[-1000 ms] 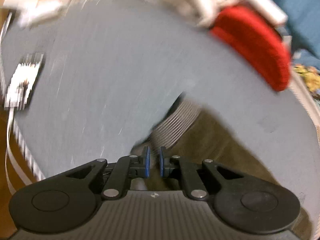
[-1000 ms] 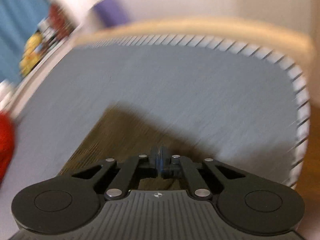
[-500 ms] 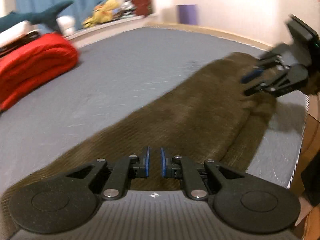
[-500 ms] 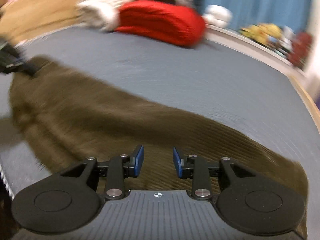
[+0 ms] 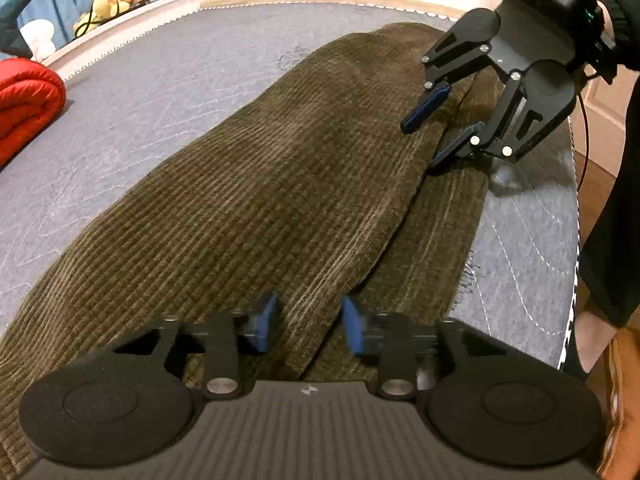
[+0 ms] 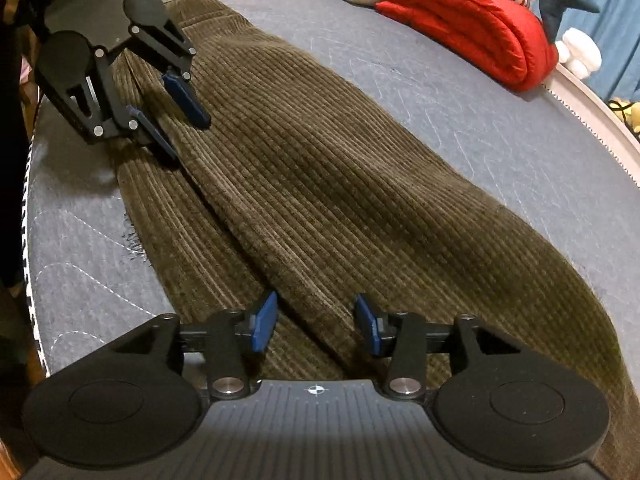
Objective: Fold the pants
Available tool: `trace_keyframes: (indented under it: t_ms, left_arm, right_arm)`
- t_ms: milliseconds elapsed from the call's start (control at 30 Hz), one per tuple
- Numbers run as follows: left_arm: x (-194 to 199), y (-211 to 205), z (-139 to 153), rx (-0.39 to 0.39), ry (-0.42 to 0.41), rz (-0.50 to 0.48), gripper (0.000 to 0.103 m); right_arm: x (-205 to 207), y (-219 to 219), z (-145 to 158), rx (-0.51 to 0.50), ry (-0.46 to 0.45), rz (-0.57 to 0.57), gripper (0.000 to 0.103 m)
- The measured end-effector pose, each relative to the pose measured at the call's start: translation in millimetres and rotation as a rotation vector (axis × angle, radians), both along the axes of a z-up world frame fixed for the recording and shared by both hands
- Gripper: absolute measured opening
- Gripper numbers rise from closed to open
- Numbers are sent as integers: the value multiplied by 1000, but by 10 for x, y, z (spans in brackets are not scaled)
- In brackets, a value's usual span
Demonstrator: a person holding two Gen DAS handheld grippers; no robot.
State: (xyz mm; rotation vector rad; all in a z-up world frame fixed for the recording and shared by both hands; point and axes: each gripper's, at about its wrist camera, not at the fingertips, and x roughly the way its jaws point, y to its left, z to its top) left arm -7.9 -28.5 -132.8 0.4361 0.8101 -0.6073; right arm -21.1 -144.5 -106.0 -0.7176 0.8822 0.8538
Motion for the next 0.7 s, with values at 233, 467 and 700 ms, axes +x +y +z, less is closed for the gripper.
trace_keyframes:
  t_ms: [233,467,700]
  left_arm:
    - [-189,127,342,-52,-66,-22,9]
    - [-518,290,602,-130,44,-159,9]
    - [-448,343,642,-154,53,-95,40]
  right_arm:
    - [-105,-99,102,-1,-38,41,12]
    - [-285,-338,705,110,63,99,9]
    - [-453,-488,415,-39,207,118,8]
